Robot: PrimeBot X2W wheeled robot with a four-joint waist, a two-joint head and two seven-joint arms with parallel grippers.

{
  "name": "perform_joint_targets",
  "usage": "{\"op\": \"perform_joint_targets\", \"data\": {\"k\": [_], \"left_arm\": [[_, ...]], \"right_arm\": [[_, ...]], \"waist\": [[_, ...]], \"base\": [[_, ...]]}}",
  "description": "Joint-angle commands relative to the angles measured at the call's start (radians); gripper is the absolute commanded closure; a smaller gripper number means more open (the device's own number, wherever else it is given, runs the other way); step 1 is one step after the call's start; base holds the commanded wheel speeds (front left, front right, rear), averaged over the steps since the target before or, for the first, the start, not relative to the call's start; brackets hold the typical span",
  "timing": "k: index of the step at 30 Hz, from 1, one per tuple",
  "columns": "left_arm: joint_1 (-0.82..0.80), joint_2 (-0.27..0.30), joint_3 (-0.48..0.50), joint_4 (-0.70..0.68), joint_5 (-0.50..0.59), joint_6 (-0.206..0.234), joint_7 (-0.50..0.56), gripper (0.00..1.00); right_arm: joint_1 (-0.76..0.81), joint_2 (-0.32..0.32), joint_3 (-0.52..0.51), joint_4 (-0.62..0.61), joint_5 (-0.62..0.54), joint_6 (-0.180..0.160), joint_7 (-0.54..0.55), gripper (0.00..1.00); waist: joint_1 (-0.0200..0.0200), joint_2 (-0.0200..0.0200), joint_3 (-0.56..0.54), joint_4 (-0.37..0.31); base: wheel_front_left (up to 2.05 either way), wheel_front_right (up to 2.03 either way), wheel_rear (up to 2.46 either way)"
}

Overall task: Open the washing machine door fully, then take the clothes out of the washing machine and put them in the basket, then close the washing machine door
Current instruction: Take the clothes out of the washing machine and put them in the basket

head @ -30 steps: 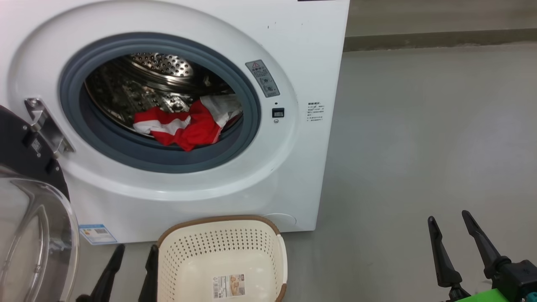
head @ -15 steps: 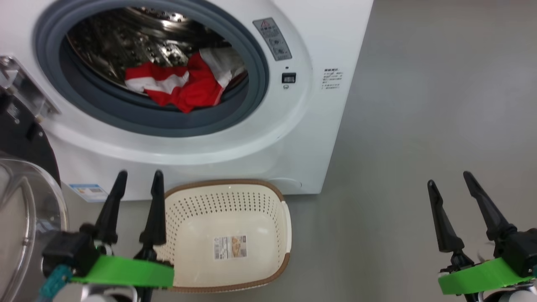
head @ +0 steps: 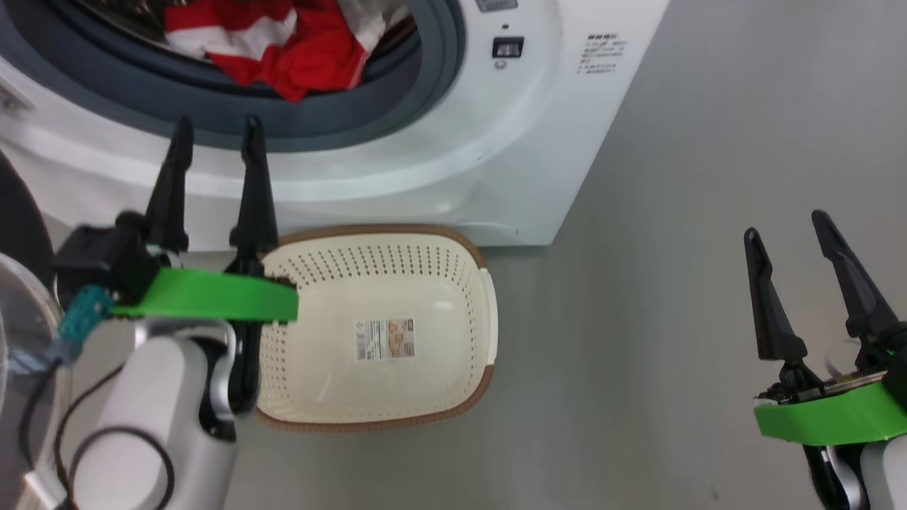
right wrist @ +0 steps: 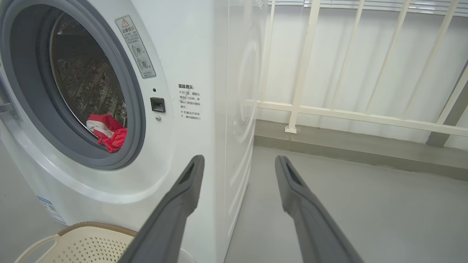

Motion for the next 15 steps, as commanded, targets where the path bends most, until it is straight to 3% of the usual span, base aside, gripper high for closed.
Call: {"op": "perform_joint_targets", "data": {"k": [1, 15], "left_arm": [[-0.035, 0.023, 0.031, -0.012, 0.012, 0.003, -0.009, 0.00], [-0.369, -0.012, 0.080, 0.250, 0.018, -0.014, -0.017, 0.00]], "right_arm": [[-0.023, -0.016, 0.015, -0.030, 0.014, 0.003, -0.006, 0.00], [-0.093, -0.043, 0.014, -0.054, 0.039, 0.003, -0.006, 0.00]], "waist": [[-0.0001, 0.0000, 0.074, 0.008], [-0.0001, 0.0000, 0.219, -0.013]], "base": [[0.00, 0.00, 0.00], [0.00, 0.00, 0.00]]}}
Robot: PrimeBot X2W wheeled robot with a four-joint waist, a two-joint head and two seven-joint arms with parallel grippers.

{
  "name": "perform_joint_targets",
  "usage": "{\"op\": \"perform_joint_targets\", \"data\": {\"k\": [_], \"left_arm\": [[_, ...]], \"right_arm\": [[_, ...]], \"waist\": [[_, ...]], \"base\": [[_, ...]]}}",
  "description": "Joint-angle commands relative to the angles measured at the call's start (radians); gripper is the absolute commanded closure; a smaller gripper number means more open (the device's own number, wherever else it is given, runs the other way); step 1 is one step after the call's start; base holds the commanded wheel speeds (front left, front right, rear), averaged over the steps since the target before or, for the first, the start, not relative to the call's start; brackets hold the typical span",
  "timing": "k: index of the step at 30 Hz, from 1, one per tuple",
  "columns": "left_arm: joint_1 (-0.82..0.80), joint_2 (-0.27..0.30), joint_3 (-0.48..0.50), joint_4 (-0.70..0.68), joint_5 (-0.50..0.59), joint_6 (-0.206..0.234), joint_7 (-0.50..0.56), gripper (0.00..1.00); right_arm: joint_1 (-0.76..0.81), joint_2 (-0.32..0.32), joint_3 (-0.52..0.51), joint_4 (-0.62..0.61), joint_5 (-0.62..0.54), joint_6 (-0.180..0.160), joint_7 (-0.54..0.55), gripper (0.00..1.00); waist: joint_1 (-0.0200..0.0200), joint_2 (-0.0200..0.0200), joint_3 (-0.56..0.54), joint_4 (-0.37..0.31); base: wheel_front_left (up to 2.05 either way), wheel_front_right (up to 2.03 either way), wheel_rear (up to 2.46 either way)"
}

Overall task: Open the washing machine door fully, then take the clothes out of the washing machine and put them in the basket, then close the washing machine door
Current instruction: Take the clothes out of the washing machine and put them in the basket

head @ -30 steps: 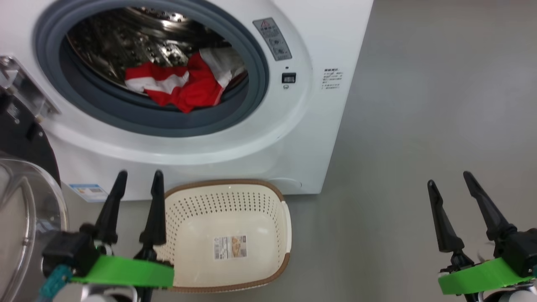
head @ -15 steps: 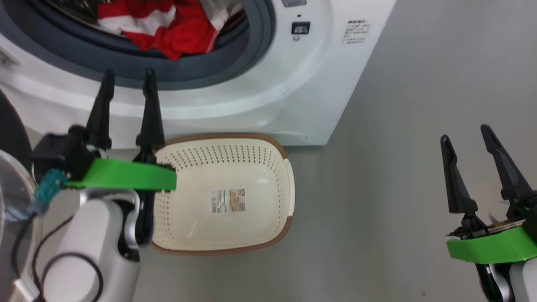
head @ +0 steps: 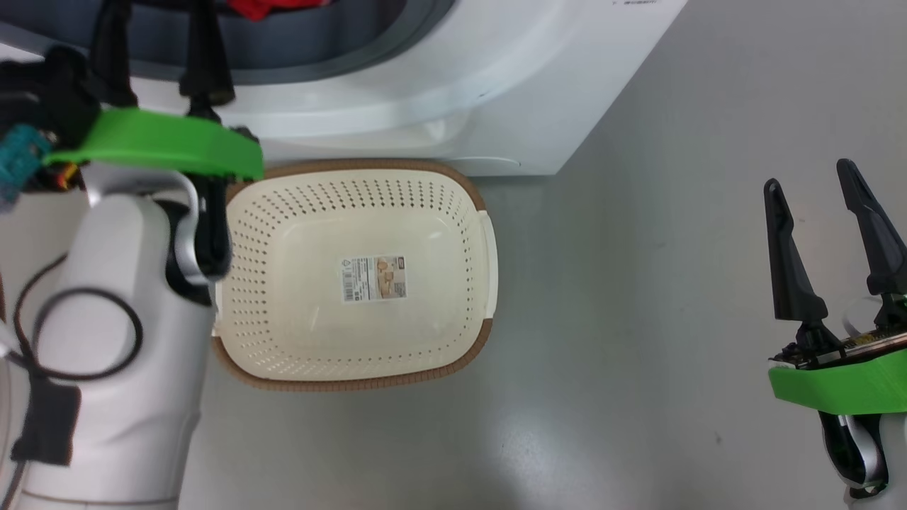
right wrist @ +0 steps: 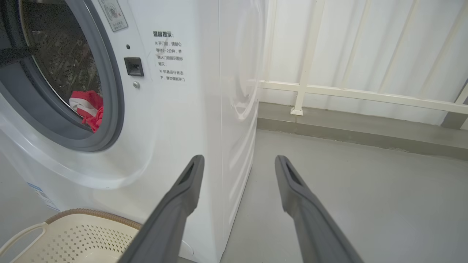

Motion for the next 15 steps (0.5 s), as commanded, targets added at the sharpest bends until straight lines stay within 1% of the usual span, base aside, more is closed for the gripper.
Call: {"op": "perform_joint_targets", "data": {"k": [1, 4, 9, 12, 15], "left_arm": [[-0.028, 0.032, 0.031, -0.010, 0.015, -0.005, -0.007, 0.00], [-0.092, 0.037, 0.040, 0.052, 0.025, 0.001, -0.007, 0.00], [-0.196, 0.053, 0.043, 0.170, 0.030, -0.008, -0.006, 0.00], [-0.252, 0.076, 0.039, 0.251, 0.044, 0.006, 0.008, 0.00], [-0.300, 0.102, 0.033, 0.336, 0.062, 0.035, 0.047, 0.00]], "right_arm": [[-0.006, -0.012, 0.015, -0.029, 0.009, 0.003, -0.006, 0.00], [-0.013, -0.014, 0.018, -0.029, 0.012, 0.003, -0.006, 0.00], [-0.033, -0.018, 0.027, -0.027, 0.019, 0.003, -0.006, 0.00], [-0.037, -0.016, 0.030, -0.021, 0.022, 0.003, -0.006, 0.00], [-0.043, -0.015, 0.034, -0.015, 0.027, 0.003, -0.006, 0.00]], "waist": [[-0.0001, 0.0000, 0.034, -0.011], [-0.0001, 0.0000, 0.060, -0.018], [-0.0001, 0.0000, 0.095, -0.039], [-0.0001, 0.0000, 0.108, -0.051], [-0.0001, 0.0000, 0.118, -0.066]], "base": [[0.00, 0.00, 0.00], [0.00, 0.00, 0.00], [0.00, 0.00, 0.00], [0.00, 0.00, 0.00], [0.00, 0.00, 0.00]]}}
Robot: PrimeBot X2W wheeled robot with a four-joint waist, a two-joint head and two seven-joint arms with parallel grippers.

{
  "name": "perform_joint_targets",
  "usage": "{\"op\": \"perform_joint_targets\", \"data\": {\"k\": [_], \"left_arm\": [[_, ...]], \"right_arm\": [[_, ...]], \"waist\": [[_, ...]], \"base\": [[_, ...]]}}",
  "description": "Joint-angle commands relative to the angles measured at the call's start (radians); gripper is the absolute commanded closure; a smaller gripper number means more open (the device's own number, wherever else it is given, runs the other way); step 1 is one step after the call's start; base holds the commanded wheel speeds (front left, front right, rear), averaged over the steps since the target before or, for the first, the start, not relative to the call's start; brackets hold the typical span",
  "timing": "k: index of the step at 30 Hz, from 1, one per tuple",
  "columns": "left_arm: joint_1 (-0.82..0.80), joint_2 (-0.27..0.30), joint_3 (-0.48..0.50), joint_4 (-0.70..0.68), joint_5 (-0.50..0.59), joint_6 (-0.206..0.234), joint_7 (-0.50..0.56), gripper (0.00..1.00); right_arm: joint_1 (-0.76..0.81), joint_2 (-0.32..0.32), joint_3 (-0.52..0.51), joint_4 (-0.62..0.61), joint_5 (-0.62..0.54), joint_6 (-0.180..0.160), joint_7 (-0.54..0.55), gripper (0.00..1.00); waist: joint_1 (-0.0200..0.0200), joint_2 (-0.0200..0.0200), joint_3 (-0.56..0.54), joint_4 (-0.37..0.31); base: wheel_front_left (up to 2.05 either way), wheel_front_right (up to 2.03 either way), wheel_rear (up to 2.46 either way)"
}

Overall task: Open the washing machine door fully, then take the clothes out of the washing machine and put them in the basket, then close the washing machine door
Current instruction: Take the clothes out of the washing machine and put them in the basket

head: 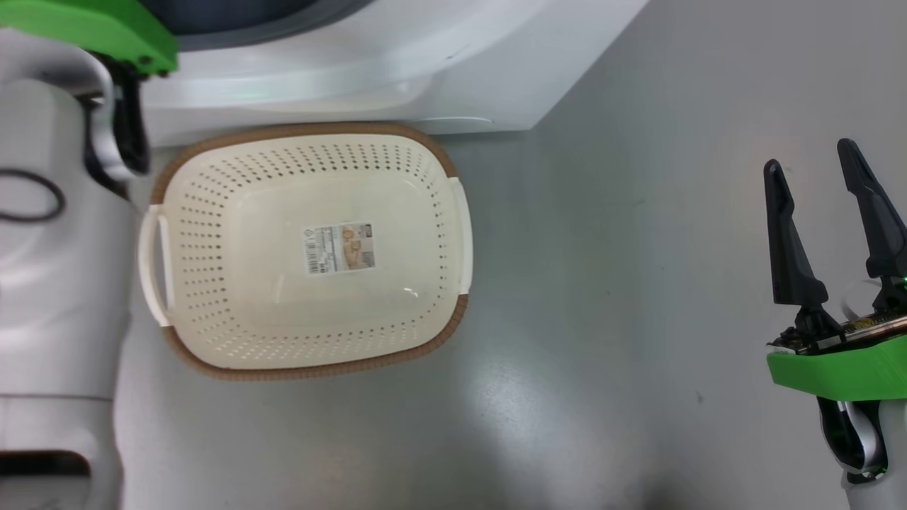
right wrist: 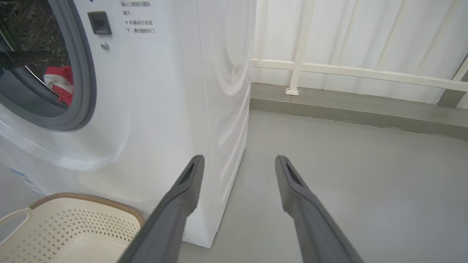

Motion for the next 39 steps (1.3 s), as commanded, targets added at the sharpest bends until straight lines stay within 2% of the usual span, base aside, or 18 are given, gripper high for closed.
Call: {"op": "perform_joint_targets", "data": {"k": [1, 4, 12, 19, 23, 24, 25, 32, 39], "left_arm": [[-0.036, 0.064, 0.009, 0.028, 0.028, 0.027, 0.028, 0.00], [-0.077, 0.085, -0.012, 0.093, 0.056, 0.055, 0.075, 0.00], [-0.157, 0.128, -0.102, 0.197, 0.151, 0.097, 0.179, 0.00], [-0.202, 0.158, -0.161, 0.262, 0.205, 0.118, 0.274, 0.00], [-0.211, 0.166, -0.179, 0.275, 0.214, 0.110, 0.294, 0.00], [-0.214, 0.169, -0.184, 0.277, 0.216, 0.108, 0.298, 0.70], [-0.216, 0.171, -0.187, 0.278, 0.217, 0.105, 0.300, 1.00], [-0.221, 0.177, -0.202, 0.276, 0.212, 0.083, 0.294, 1.00], [-0.217, 0.183, -0.211, 0.238, 0.209, 0.081, 0.201, 1.00]], "right_arm": [[-0.005, -0.009, 0.022, -0.015, 0.010, 0.003, -0.006, 0.00], [-0.005, -0.004, 0.025, -0.010, 0.013, 0.003, -0.006, 0.00], [-0.016, 0.001, 0.043, -0.001, 0.019, 0.003, -0.006, 0.00], [-0.030, 0.005, 0.057, 0.007, 0.032, 0.003, -0.006, 0.00], [-0.034, 0.010, 0.064, 0.012, 0.037, 0.003, -0.006, 0.00], [-0.035, 0.011, 0.065, 0.012, 0.038, 0.003, -0.006, 0.00], [-0.037, 0.012, 0.066, 0.013, 0.039, 0.003, -0.006, 0.00], [-0.042, 0.014, 0.064, 0.018, 0.048, 0.003, -0.006, 0.00], [-0.049, 0.017, 0.058, 0.025, 0.051, 0.003, -0.006, 0.00]], "waist": [[0.0000, 0.0000, 0.017, -0.022], [0.0000, 0.0000, 0.022, -0.031], [0.0000, 0.0000, 0.037, -0.044], [0.0000, 0.0000, 0.044, -0.059], [0.0000, 0.0000, 0.046, -0.067], [0.0000, 0.0000, 0.047, -0.069], [0.0000, 0.0000, 0.048, -0.071], [0.0000, 0.0000, 0.052, -0.080], [0.0000, 0.0000, 0.051, -0.075]], "base": [[0.00, 0.00, 0.00], [0.00, 0.00, 0.00], [0.00, 0.00, 0.00], [0.00, 0.00, 0.00], [0.00, 0.00, 0.00], [0.00, 0.00, 0.00], [0.00, 0.00, 0.00], [0.00, 0.00, 0.00], [0.00, 0.00, 0.00]]}}
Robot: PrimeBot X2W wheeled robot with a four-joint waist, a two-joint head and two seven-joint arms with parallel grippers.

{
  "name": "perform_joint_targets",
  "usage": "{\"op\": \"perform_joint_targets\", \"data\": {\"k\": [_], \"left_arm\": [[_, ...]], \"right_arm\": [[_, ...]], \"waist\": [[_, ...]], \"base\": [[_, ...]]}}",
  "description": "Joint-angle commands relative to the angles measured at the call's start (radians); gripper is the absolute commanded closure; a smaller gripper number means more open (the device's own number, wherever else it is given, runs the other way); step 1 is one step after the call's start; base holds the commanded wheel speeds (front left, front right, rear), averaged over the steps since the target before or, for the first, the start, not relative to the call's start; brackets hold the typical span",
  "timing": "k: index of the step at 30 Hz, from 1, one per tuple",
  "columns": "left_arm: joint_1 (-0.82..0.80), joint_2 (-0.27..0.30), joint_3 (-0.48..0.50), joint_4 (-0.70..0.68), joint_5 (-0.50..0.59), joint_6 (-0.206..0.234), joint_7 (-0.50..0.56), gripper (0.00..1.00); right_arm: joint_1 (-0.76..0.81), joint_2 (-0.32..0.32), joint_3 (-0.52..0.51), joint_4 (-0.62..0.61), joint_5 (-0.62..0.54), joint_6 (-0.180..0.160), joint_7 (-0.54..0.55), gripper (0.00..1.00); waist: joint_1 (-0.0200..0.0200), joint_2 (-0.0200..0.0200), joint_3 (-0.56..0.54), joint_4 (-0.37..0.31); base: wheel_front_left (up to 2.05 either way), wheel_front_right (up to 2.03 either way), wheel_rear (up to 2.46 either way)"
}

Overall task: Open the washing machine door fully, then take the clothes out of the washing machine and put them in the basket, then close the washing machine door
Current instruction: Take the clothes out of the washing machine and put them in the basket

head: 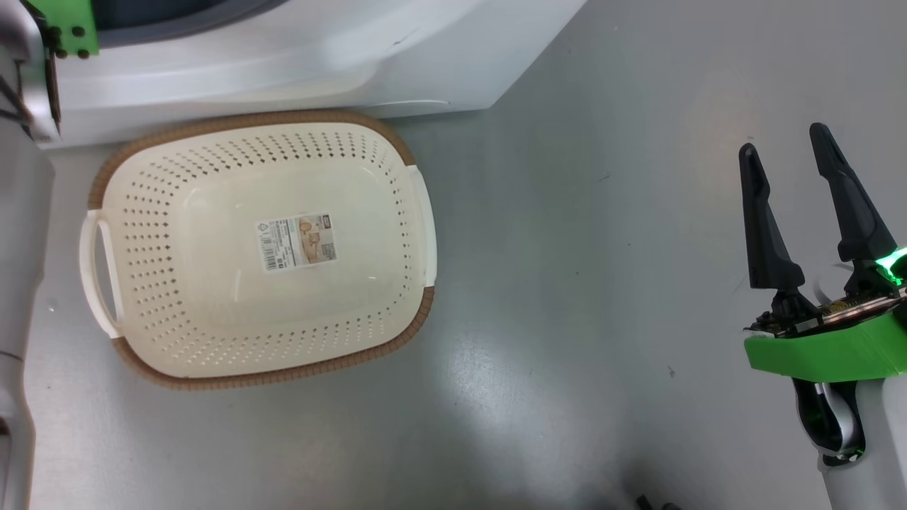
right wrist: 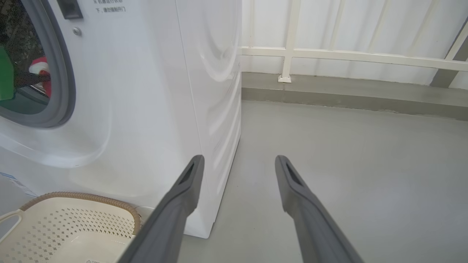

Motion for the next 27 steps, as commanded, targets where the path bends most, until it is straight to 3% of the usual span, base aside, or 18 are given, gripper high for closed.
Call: {"op": "perform_joint_targets", "data": {"k": [1, 15, 20, 24, 27], "left_arm": [[-0.011, 0.054, 0.008, -0.035, 0.004, 0.002, -0.030, 1.00], [0.136, 0.040, 0.078, -0.162, -0.088, 0.004, -0.241, 1.00], [0.224, 0.036, 0.087, -0.292, -0.088, 0.003, -0.254, 1.00], [0.352, 0.033, 0.116, -0.506, -0.074, 0.015, -0.255, 1.00], [0.404, 0.030, 0.137, -0.587, -0.073, 0.021, -0.255, 1.00]], "right_arm": [[0.009, -0.007, 0.014, -0.017, 0.008, 0.003, -0.006, 0.00], [0.020, -0.015, -0.008, -0.030, -0.001, 0.003, -0.006, 0.00], [0.029, -0.020, -0.015, -0.032, -0.008, 0.003, -0.006, 0.00], [0.041, -0.019, -0.009, -0.028, -0.015, 0.003, -0.006, 0.00], [0.046, -0.019, -0.005, -0.026, -0.017, 0.003, -0.006, 0.00]], "waist": [[0.0000, 0.0000, -0.003, 0.004], [0.0000, 0.0000, -0.043, 0.058], [0.0000, 0.0000, -0.064, 0.074], [0.0000, 0.0000, -0.103, 0.084], [0.0000, 0.0000, -0.120, 0.086]], "base": [[0.00, 0.00, 0.00], [0.00, 0.00, 0.00], [0.00, 0.00, 0.00], [0.00, 0.00, 0.00], [0.00, 0.00, 0.00]]}}
